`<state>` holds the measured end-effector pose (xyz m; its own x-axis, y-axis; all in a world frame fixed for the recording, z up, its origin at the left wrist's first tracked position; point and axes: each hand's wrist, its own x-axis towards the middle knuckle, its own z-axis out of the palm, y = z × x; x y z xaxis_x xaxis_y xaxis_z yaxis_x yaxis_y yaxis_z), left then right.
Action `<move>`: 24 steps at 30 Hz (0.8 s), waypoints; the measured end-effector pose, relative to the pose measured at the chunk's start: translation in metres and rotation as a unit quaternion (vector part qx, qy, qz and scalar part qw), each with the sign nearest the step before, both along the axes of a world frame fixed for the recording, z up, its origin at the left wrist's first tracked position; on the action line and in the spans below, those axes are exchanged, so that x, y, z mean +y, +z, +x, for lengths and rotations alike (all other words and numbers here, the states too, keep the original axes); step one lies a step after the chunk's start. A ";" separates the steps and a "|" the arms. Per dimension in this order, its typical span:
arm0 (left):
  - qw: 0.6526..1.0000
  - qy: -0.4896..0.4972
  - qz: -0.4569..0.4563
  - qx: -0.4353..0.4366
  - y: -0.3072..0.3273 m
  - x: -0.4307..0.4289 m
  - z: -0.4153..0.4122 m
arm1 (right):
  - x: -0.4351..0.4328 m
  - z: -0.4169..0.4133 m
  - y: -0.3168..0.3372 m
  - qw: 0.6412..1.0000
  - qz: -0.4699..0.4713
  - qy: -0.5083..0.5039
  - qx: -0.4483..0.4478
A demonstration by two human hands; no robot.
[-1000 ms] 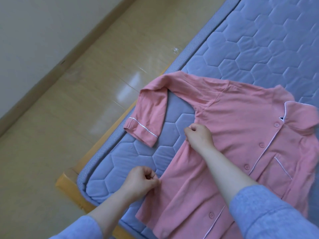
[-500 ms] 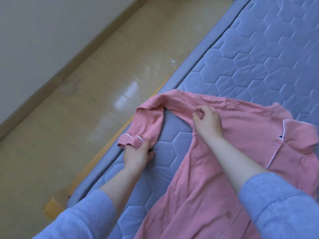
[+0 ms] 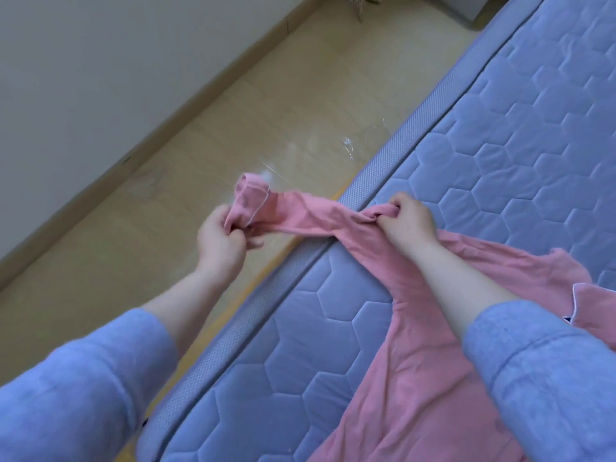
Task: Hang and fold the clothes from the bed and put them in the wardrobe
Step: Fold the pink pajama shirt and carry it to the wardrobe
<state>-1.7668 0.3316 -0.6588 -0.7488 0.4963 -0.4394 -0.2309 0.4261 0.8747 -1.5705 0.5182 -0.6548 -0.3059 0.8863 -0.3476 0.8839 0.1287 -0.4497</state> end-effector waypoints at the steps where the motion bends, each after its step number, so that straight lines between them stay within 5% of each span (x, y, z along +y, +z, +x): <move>1: 0.999 -0.009 -0.001 0.037 0.004 0.006 -0.013 | 0.004 -0.001 0.003 0.999 0.000 -0.028 0.027; 4: 0.980 -0.106 -0.129 0.107 0.001 0.011 -0.033 | 0.009 0.000 0.007 0.989 -0.135 -0.044 0.032; 6: 0.965 -0.148 -0.216 0.027 -0.011 0.005 -0.024 | 0.007 -0.003 0.006 0.961 -0.272 -0.040 0.008; 8: 0.964 -0.150 -0.186 -0.113 -0.019 0.000 -0.003 | 0.003 -0.014 0.001 0.942 -0.326 -0.070 0.024; 14: 0.954 -0.051 -0.058 -0.289 -0.032 0.023 0.031 | 0.007 -0.052 -0.012 0.918 -0.325 -0.184 0.137; 18: 0.911 -0.029 -0.024 -0.410 -0.034 0.058 0.035 | 0.021 -0.068 -0.001 0.882 -0.324 -0.227 0.255; 24: 0.868 0.007 0.024 -0.496 -0.032 0.100 0.046 | 0.036 -0.074 0.017 0.864 -0.309 -0.184 0.353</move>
<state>-1.7205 0.4314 -0.6912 -0.0200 0.5255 -0.8505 -0.8853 0.3859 0.2593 -1.6440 0.5542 -0.6374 -0.3715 0.6802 -0.6319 0.2916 -0.5607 -0.7750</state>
